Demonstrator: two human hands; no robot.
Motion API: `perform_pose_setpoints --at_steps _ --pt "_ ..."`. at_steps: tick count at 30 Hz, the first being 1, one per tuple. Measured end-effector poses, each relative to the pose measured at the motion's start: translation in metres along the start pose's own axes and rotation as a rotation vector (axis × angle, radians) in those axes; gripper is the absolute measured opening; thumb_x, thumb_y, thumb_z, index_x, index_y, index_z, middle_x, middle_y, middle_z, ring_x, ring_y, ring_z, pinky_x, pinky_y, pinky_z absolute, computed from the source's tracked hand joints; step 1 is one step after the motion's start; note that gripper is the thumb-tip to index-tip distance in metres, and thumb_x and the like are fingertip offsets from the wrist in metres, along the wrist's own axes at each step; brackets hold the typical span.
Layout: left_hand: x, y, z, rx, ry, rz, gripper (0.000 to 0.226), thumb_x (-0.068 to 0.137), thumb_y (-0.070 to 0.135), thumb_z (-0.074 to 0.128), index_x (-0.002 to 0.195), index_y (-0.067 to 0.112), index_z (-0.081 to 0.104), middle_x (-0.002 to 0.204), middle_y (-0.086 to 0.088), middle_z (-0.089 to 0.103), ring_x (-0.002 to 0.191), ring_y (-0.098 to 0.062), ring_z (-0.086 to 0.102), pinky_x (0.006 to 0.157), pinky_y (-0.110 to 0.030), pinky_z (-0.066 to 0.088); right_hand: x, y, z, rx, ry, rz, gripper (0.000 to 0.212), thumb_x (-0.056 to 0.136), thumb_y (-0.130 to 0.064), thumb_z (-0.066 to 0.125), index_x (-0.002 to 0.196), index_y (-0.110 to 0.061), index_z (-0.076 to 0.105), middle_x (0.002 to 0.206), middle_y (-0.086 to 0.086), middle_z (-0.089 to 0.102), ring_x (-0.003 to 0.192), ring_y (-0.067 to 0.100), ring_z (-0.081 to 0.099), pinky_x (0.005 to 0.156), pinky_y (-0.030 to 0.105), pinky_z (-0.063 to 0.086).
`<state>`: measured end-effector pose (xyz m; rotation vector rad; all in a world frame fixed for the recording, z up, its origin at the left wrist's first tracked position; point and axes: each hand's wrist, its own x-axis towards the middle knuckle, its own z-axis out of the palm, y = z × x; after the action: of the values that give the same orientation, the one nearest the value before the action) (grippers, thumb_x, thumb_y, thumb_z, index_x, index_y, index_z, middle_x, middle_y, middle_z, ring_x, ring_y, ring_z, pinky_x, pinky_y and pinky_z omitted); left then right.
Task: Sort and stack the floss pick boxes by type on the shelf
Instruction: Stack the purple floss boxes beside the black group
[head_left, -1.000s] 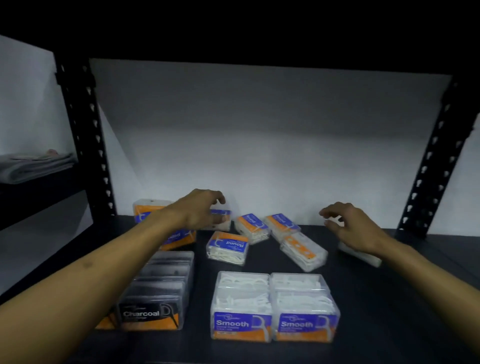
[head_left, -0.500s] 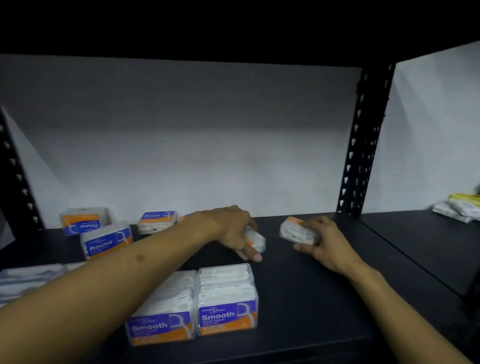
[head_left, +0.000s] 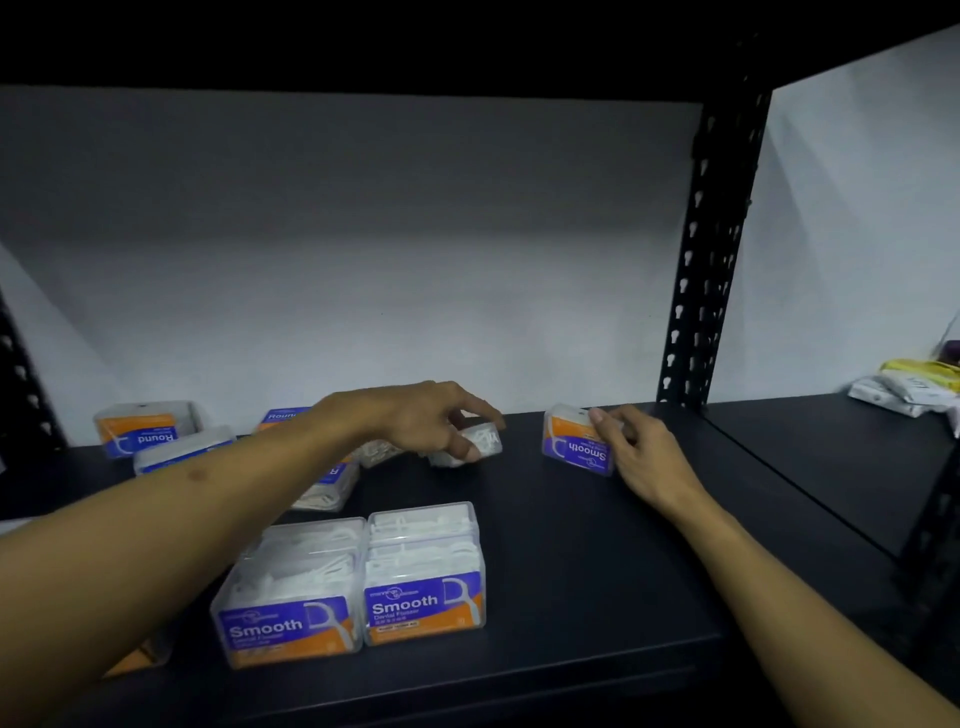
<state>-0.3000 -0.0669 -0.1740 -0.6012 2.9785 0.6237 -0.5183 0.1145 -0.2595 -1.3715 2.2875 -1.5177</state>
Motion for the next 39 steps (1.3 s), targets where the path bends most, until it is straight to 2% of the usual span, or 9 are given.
perform_pose_setpoints --at_steps 3,7,10,14,20,23,29,35,39 --pt "-0.008 -0.003 -0.007 -0.187 0.052 -0.041 0.034 0.088 0.022 0.068 0.118 0.035 0.059 0.112 -0.012 0.068 0.095 -0.032 0.071 0.079 -0.046 0.062 0.001 0.002 0.001 0.022 -0.021 -0.002 0.044 0.095 -0.057 0.048 0.103 -0.018 0.065 0.090 -0.003 0.072 0.081 0.008 0.068 0.068 0.026 0.050" --pt "-0.016 -0.011 -0.007 -0.295 0.154 -0.123 0.029 0.088 0.021 0.066 0.112 0.021 0.050 0.101 -0.016 0.069 0.067 -0.023 0.074 0.061 -0.039 0.061 0.000 0.002 0.000 0.037 -0.030 -0.005 0.045 0.094 -0.058 0.047 0.102 -0.017 0.064 0.088 -0.003 0.071 0.081 0.008 0.068 0.065 0.023 0.045" --pt "-0.015 -0.024 -0.001 -0.309 0.194 -0.151 0.025 0.091 0.014 0.065 0.110 0.017 0.049 0.097 -0.015 0.069 0.065 -0.022 0.074 0.055 -0.038 0.060 0.000 0.002 0.000 0.039 -0.036 0.001 0.044 0.094 -0.058 0.047 0.102 -0.018 0.064 0.090 -0.003 0.071 0.081 0.007 0.068 0.065 0.023 0.045" --pt "-0.016 -0.033 -0.004 -0.225 0.227 -0.154 0.031 0.090 0.018 0.067 0.116 0.018 0.052 0.100 -0.006 0.070 0.083 -0.015 0.072 0.076 -0.033 0.059 0.001 0.003 0.001 0.016 -0.033 -0.005 0.039 0.092 -0.056 0.054 0.099 -0.019 0.063 0.089 -0.005 0.070 0.081 0.007 0.067 0.064 0.021 0.046" --pt "-0.024 -0.031 -0.014 -0.204 0.166 -0.137 0.034 0.082 0.012 0.075 0.106 0.022 0.053 0.101 -0.008 0.072 0.086 -0.016 0.072 0.074 -0.029 0.058 0.001 0.006 0.002 -0.036 -0.045 -0.012 0.030 0.083 -0.037 0.078 0.100 -0.017 0.063 0.090 -0.005 0.069 0.079 0.007 0.065 0.062 0.016 0.045" --pt "-0.035 -0.028 -0.021 -0.121 0.098 -0.127 0.050 0.079 0.011 0.078 0.119 0.029 0.055 0.107 -0.007 0.069 0.092 -0.022 0.071 0.080 -0.032 0.058 -0.004 0.001 0.004 -0.019 -0.088 -0.035 0.030 0.082 -0.034 0.079 0.103 -0.020 0.065 0.094 -0.004 0.071 0.082 0.008 0.068 0.065 0.016 0.048" --pt "-0.057 -0.028 -0.012 0.143 -0.010 -0.167 0.066 0.076 0.021 0.080 0.136 0.036 0.057 0.121 0.000 0.062 0.097 -0.014 0.064 0.080 -0.023 0.054 -0.022 -0.029 0.016 -0.136 -0.213 -0.095 0.039 0.086 -0.036 0.074 0.122 -0.028 0.060 0.110 -0.006 0.070 0.096 0.008 0.067 0.085 0.033 0.057" --pt "-0.075 -0.027 -0.015 0.118 0.167 -0.163 0.063 0.070 0.029 0.086 0.125 0.027 0.054 0.111 0.003 0.064 0.094 -0.014 0.064 0.076 -0.024 0.049 -0.038 -0.054 0.031 -0.187 -0.253 -0.051 0.046 0.090 -0.032 0.071 0.131 -0.022 0.055 0.117 0.000 0.064 0.101 0.015 0.064 0.082 0.027 0.051" --pt "-0.098 -0.035 -0.012 -0.106 0.370 -0.121 0.061 0.068 0.022 0.087 0.117 0.032 0.052 0.106 -0.002 0.068 0.088 -0.016 0.069 0.078 -0.032 0.058 -0.047 -0.060 0.034 -0.125 -0.259 -0.045 0.042 0.090 -0.029 0.071 0.129 -0.021 0.056 0.117 0.001 0.068 0.102 0.014 0.065 0.087 0.031 0.054"
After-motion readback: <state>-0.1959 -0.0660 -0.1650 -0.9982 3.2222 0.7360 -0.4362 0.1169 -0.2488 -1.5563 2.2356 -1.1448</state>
